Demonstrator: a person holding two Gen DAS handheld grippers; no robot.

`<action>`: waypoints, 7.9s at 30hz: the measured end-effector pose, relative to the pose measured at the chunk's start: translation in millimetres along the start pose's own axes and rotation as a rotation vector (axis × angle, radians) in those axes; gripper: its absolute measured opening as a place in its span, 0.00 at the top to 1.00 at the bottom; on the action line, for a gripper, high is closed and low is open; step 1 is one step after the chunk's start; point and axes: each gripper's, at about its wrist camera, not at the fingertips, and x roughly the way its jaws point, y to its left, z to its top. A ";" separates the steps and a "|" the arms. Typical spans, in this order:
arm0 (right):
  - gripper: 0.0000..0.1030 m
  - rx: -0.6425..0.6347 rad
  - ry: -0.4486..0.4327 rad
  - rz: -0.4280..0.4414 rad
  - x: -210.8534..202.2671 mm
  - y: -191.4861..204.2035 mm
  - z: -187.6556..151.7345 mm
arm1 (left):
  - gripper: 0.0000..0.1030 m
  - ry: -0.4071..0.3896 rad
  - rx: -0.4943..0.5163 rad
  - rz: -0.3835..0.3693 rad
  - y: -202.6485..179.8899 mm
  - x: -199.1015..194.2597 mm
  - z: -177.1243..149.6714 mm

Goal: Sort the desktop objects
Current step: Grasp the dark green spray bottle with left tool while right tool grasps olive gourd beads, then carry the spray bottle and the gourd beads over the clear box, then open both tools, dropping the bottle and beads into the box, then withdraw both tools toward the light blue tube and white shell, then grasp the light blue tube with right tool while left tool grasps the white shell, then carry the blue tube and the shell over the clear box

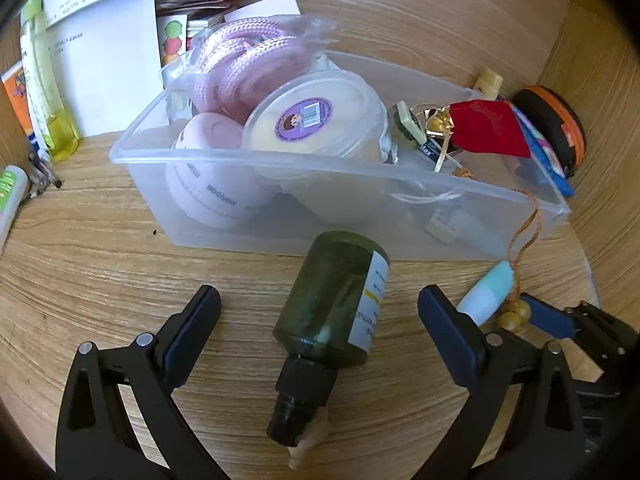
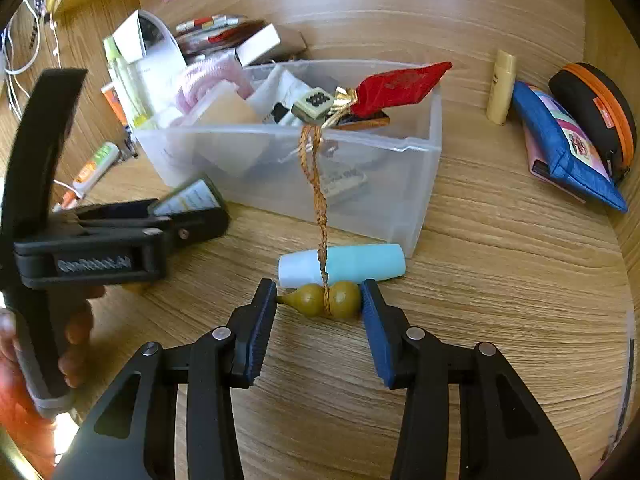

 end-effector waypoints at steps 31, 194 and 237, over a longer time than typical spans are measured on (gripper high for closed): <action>0.62 0.059 -0.200 0.025 -62.1 -22.0 29.4 | 0.61 -0.139 0.092 -0.035 -7.1 -40.1 -3.9; 0.31 0.028 -0.046 -0.013 -23.6 -35.6 1.0 | 0.86 -0.066 0.292 -0.042 -60.1 -47.8 -78.2; 0.31 -0.164 -0.210 -0.021 -47.3 0.3 99.9 | 0.86 -0.336 0.184 -0.037 -20.5 -109.6 26.7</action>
